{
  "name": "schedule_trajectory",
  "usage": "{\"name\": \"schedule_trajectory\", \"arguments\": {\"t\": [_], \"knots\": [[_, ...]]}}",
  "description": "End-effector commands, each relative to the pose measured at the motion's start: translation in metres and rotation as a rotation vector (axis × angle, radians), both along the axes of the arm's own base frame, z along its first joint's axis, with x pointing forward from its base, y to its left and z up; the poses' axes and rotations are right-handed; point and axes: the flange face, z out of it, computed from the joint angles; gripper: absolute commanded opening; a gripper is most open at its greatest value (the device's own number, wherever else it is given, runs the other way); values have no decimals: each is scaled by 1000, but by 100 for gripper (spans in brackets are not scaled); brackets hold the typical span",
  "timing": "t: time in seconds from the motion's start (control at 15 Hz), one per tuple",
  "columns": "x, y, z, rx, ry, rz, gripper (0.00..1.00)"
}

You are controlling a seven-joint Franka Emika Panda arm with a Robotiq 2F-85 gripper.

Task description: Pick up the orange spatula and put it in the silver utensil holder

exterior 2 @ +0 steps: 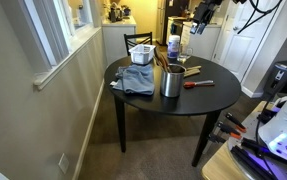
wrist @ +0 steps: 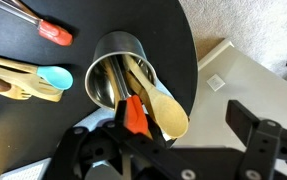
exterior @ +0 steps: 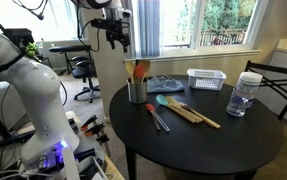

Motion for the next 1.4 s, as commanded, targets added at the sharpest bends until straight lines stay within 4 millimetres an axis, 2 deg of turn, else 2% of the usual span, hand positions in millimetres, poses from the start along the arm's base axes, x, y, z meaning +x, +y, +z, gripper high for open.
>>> {"name": "schedule_trajectory", "arguments": {"t": [0.0, 0.27, 0.4, 0.53, 0.87, 1.33], "knots": [[-2, -2, 0, 1, 2, -5, 100], [-13, -23, -3, 28, 4, -34, 100], [-19, -45, -8, 41, 1, -76, 100], [-26, -76, -16, 85, 6, -138, 100], [-43, -151, -48, 212, 36, -346, 100], [-48, -222, -109, 330, 58, -662, 100]]}}
